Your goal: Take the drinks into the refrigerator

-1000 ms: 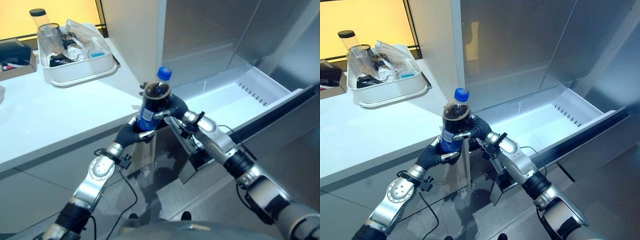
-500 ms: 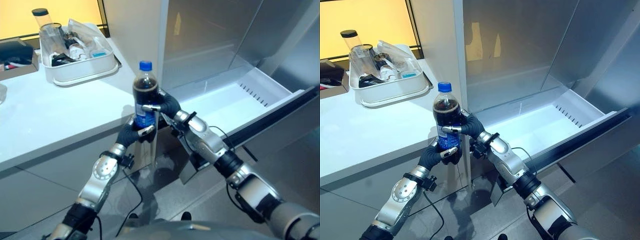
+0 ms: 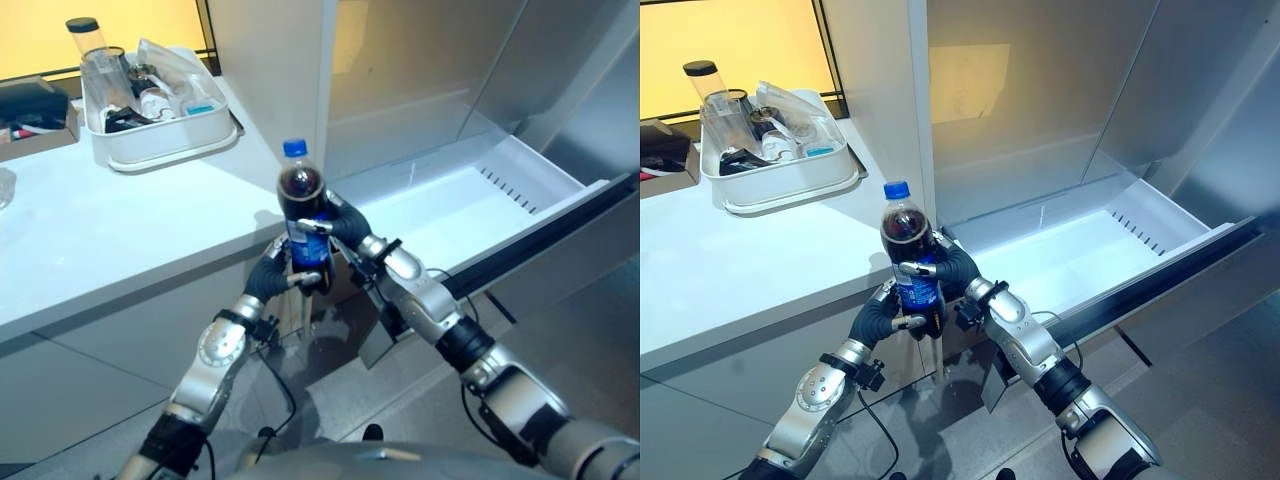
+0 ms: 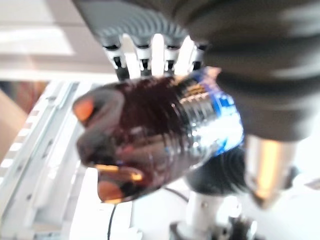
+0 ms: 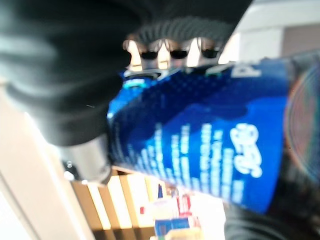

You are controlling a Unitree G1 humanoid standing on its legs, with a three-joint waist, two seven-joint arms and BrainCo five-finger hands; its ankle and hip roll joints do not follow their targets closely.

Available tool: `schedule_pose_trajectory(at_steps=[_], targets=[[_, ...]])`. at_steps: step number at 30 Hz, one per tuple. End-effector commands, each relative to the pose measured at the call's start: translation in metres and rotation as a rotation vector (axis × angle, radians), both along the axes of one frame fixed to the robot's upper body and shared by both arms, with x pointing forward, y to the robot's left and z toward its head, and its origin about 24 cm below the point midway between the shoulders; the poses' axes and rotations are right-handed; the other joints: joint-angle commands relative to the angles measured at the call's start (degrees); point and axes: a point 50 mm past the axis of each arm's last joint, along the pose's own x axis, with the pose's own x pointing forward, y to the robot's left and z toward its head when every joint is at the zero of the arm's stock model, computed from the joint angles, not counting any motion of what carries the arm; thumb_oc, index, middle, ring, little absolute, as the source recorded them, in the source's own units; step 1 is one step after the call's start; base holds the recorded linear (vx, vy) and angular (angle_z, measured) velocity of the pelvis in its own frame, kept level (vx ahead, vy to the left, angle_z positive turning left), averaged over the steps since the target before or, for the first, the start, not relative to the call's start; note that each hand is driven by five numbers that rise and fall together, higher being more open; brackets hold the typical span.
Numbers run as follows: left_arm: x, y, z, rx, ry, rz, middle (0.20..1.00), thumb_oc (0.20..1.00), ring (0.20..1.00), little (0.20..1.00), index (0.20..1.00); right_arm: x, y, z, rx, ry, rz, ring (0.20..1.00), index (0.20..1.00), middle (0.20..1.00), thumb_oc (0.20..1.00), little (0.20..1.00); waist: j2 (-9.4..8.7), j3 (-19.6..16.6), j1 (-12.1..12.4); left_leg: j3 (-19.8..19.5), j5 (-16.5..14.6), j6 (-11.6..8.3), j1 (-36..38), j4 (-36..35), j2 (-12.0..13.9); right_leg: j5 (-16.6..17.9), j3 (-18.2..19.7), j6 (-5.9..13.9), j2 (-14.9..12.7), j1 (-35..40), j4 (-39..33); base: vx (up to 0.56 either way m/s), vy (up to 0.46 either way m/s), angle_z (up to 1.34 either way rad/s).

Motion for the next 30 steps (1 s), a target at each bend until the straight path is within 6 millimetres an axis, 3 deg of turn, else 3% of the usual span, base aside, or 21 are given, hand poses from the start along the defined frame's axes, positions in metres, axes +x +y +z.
schedule_pose_trajectory(at_steps=[1, 5, 6, 7, 12, 22, 30], targets=[[0.002, 0.014, 0.025, -0.107, -0.115, 0.048, 1.000, 1.000, 1.000, 1.000, 1.000, 0.008, -0.063, 0.062, 0.130, -0.291, -0.283, 0.200, 0.200, 0.200, 0.200, 0.200, -1.11, -1.45, 1.00, -2.91, -3.85, 2.73, -1.48, 0.00, -2.50, -0.88, -3.51, 2.81, -1.02, 1.89, 1.04, -0.01, -0.011, 0.16], [-0.012, 0.028, 0.014, -0.097, -0.062, 0.091, 1.000, 1.000, 1.000, 1.000, 1.000, -0.005, -0.100, 0.072, 0.173, -0.370, -0.447, 0.200, 0.200, 0.200, 0.200, 0.200, -1.33, -1.34, 0.93, -3.32, -3.71, 2.90, -2.09, 0.00, -2.65, -0.83, -3.68, 2.90, -1.01, 1.45, 0.97, -0.01, -0.002, 0.09], [-0.012, 0.028, 0.014, -0.096, -0.062, 0.090, 1.000, 1.000, 1.000, 1.000, 1.000, -0.005, -0.100, 0.072, 0.173, -0.370, -0.447, 0.200, 0.200, 0.200, 0.200, 0.200, -1.34, -1.37, 0.93, -3.32, -3.70, 2.90, -2.10, 0.00, -2.65, -0.83, -3.69, 2.90, -1.01, 1.44, 0.97, 0.00, 0.000, 0.00], [-0.015, 0.034, 0.010, -0.086, -0.043, 0.115, 1.000, 1.000, 1.000, 1.000, 1.000, -0.011, -0.116, 0.077, 0.191, -0.408, -0.525, 0.200, 0.200, 0.200, 0.200, 0.200, -1.43, -1.30, 0.82, -3.48, -3.69, 2.96, -2.35, 0.00, -2.79, -0.78, -3.81, 2.94, -1.02, 1.30, 0.97, 0.00, 0.000, 0.00], [-0.018, 0.043, 0.006, -0.051, -0.027, 0.154, 1.000, 1.000, 1.000, 1.000, 1.000, -0.020, -0.144, 0.084, 0.211, -0.464, -0.663, 0.200, 0.200, 0.200, 0.200, 0.200, -1.72, -1.26, 0.51, -3.76, -3.68, 3.07, -2.71, 0.00, -2.98, -0.80, -3.97, 3.06, -0.98, 1.18, 0.94, 0.00, 0.002, 0.02], [-0.016, 0.039, 0.015, 0.021, -0.079, 0.080, 1.000, 1.000, 1.000, 1.000, 1.000, -0.015, -0.179, 0.099, 0.179, -0.525, -0.826, 0.200, 0.200, 0.200, 0.200, 0.200, -1.91, -1.37, 0.38, -3.90, -3.80, 3.06, -2.99, 0.00, -2.95, -0.75, -3.83, 3.20, -1.03, 0.86, 0.86, 0.00, 0.000, 0.00], [-0.019, 0.026, 0.024, 0.025, -0.111, -0.036, 1.000, 1.000, 1.000, 1.000, 1.000, 0.002, -0.199, 0.092, 0.025, -0.455, -0.880, 0.200, 0.200, 0.200, 0.200, 0.200, -2.08, -1.05, 0.52, -3.77, -3.73, 3.03, -3.29, 0.00, -3.04, -0.59, -3.49, 3.32, -0.94, 0.40, 0.84, 0.00, 0.000, 0.00]])
